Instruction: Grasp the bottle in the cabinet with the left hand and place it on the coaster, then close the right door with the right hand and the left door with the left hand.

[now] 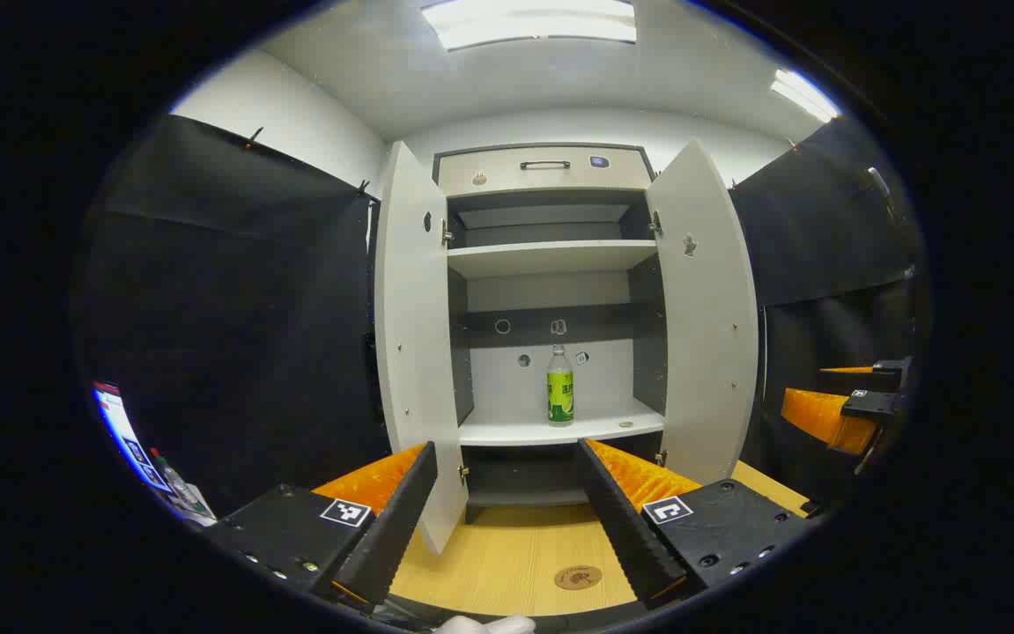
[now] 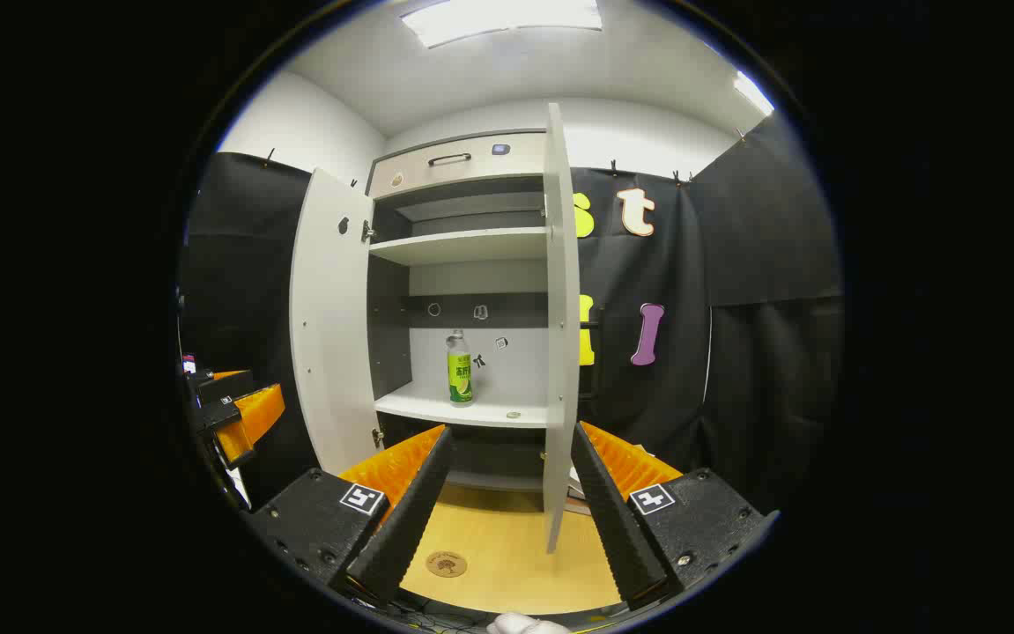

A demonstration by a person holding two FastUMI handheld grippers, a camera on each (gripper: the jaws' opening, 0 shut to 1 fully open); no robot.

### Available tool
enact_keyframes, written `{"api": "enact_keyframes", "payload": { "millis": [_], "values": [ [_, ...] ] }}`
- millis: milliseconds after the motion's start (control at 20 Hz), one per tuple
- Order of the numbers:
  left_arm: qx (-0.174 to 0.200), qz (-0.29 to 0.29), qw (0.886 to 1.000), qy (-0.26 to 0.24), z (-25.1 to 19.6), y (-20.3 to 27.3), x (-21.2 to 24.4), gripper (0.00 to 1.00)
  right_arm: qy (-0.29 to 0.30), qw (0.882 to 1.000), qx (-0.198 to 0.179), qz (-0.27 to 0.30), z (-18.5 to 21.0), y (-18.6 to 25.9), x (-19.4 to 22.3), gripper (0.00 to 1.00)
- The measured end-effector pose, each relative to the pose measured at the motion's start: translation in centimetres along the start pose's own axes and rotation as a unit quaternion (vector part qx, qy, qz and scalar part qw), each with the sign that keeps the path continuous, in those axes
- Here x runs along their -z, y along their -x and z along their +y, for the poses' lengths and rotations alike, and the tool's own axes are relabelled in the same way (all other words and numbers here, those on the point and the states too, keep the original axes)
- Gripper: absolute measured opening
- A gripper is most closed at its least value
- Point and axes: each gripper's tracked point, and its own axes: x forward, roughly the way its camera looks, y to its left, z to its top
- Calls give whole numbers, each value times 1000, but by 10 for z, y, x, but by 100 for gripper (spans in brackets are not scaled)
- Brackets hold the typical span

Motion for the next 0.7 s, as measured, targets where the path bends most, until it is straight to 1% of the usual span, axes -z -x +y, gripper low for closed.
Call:
{"api": "enact_keyframes", "payload": {
  "millis": [350,700],
  "values": [
    [3,-2,1000,-6,11,0,1,96,1,1000,4,-5,13,-1,-1,83],
    [8,-6,1000,-5,20,-17,-1,96,1,1000,2,-3,24,-10,-1,83]
  ]
}}
